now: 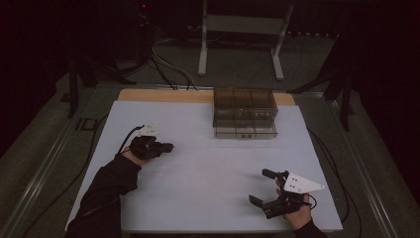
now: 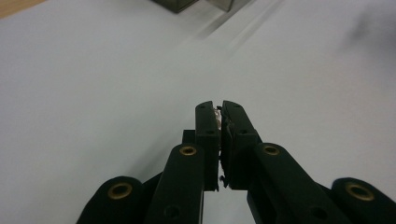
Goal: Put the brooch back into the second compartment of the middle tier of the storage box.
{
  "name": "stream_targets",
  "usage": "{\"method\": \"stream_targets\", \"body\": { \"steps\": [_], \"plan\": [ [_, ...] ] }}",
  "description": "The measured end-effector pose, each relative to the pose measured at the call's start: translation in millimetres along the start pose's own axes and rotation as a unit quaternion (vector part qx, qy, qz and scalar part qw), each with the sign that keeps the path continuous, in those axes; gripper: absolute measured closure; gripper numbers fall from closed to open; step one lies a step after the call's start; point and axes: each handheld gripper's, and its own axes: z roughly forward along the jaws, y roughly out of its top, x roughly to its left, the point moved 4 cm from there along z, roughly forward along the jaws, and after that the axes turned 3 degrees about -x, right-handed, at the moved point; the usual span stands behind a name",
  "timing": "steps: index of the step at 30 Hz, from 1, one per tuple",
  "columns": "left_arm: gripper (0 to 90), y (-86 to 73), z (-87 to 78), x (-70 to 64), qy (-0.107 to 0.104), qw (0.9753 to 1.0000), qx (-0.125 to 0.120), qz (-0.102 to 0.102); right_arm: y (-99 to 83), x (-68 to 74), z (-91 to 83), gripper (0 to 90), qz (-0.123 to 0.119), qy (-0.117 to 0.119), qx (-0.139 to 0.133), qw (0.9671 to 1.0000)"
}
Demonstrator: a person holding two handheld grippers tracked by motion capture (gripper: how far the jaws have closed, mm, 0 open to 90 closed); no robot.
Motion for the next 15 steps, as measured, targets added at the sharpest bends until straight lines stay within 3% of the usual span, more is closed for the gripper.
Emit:
{"method": "stream_targets", "body": {
  "steps": [15],
  "plan": [
    [87.2,31.5,13.6,-12.4,-0.024,0.9994,-0.003,0.026,-0.3,0.0,0.3,0.0,-0.002,-0.001,0.001,1.0000]
  ]
}}
